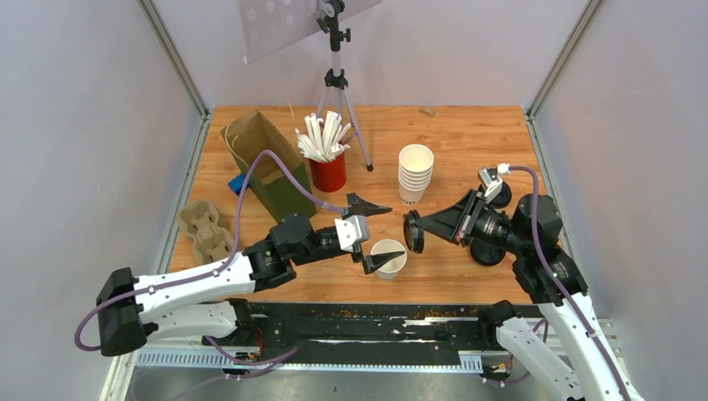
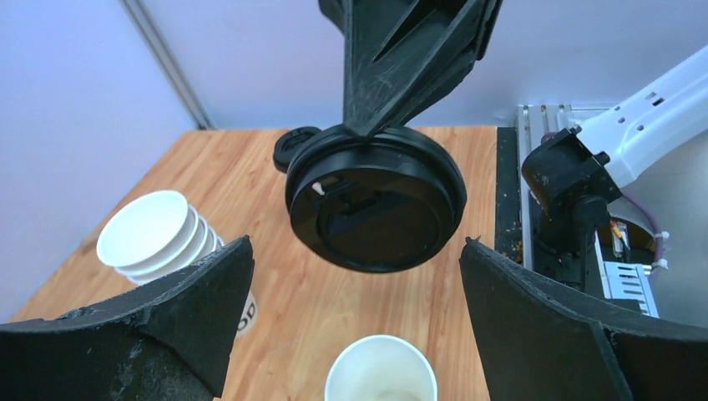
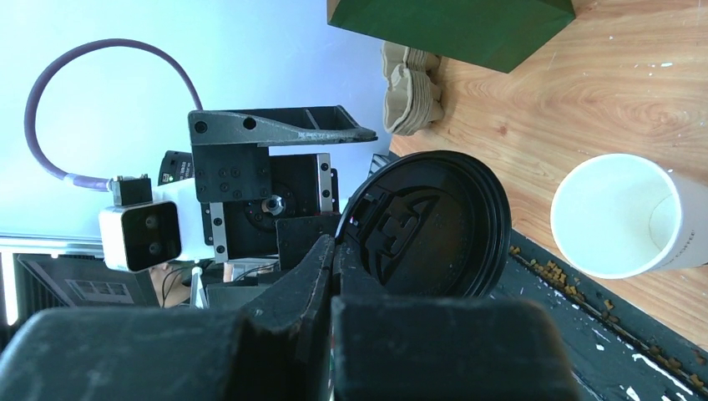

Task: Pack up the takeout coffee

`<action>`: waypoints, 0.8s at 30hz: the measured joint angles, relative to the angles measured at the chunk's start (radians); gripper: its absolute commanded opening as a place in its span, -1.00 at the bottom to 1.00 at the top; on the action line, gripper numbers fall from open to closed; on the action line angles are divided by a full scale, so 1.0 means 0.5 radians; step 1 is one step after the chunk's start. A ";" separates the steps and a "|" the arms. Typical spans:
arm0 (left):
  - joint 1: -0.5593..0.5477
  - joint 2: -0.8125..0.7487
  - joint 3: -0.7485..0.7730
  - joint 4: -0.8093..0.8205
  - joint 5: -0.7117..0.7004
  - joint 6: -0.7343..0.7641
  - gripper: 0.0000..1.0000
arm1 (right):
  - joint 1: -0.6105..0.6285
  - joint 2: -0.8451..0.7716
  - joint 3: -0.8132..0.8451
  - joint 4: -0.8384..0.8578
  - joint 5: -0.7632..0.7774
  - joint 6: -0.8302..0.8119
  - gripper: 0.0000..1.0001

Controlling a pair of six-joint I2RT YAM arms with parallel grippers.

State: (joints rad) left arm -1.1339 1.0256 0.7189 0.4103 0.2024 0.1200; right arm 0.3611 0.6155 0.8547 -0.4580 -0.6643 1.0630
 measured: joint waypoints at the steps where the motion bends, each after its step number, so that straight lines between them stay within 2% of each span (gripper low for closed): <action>1: -0.003 0.021 0.000 0.027 0.020 0.021 1.00 | 0.005 -0.006 -0.013 0.013 0.001 0.009 -1.00; 11: -0.024 0.166 -0.004 0.166 0.201 0.096 1.00 | 0.019 -0.032 -0.048 0.031 0.003 0.054 -1.00; 24: -0.034 0.221 -0.004 0.220 0.172 0.139 1.00 | 0.036 -0.043 -0.048 0.046 0.018 0.065 -1.00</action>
State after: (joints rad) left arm -1.1507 1.1362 0.7170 0.5201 0.2886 0.1894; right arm 0.3790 0.5941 0.8307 -0.4351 -0.6556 1.0954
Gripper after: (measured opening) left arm 0.998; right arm 0.010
